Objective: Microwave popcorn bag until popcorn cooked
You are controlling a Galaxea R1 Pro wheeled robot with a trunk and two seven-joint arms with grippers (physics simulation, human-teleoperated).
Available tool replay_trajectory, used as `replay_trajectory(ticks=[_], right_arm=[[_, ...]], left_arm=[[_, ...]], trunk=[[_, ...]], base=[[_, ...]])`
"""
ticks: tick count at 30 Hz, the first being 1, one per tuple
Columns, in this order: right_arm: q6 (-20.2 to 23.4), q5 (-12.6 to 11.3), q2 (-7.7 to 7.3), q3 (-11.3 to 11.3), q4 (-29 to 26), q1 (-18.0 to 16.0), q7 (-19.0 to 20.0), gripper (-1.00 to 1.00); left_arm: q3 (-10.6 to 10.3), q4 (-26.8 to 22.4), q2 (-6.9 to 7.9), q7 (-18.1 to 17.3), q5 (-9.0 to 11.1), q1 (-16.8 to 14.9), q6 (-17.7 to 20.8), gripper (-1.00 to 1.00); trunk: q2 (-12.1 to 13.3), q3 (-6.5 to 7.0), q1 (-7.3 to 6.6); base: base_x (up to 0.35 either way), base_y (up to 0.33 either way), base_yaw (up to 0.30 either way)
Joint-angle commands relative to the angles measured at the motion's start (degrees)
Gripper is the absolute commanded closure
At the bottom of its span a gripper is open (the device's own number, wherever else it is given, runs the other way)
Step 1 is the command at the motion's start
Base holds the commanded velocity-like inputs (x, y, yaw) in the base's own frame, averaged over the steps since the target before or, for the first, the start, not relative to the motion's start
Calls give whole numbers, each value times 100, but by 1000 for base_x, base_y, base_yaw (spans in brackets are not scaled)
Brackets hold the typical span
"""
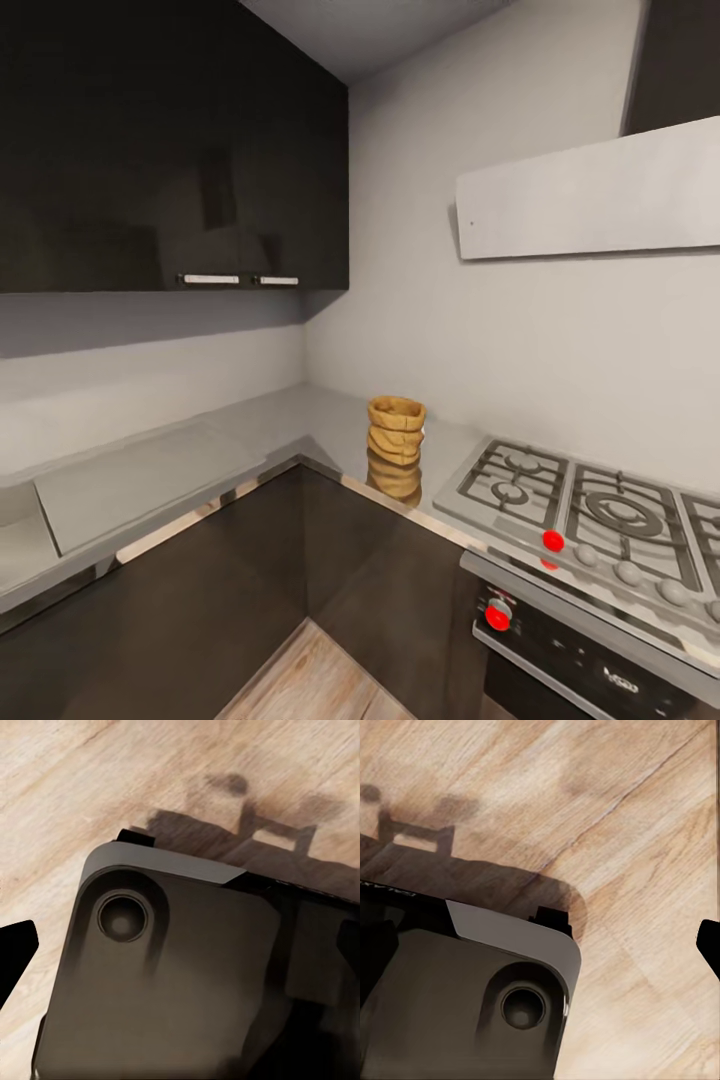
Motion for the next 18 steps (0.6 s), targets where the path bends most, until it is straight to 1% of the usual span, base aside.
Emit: replay_trajectory(ticks=[1,3,8,11,14,18], right_arm=[[-25,36,-12,-50,17,-6,1,-100],[-23,61,-11,2,17,-6,-5,-100],[-10,65,-21,15,17,-6,48,-100],[78,69,-12,8,17,-6,77,-100],[307,81,-16,1,17,-6,74,-100],[365,99,-18,6,17,-6,74,-100]], left_arm=[[7,-1,-1,0,22,-1,-13,-100],[7,1,-1,-2,22,-1,-13,-100],[7,1,-1,2,22,-1,-13,-100],[7,1,-1,5,22,-1,-13,-100],[7,1,-1,4,22,-1,-13,-100],[7,1,-1,5,22,-1,-13,-100]], trunk=[[37,3,-22],[117,21,-66],[318,66,-176],[438,92,-242],[558,119,-308],[719,155,-396]], base=[[0,0,0],[0,0,0],[0,0,16],[0,0,104],[0,0,133],[0,0,145]])
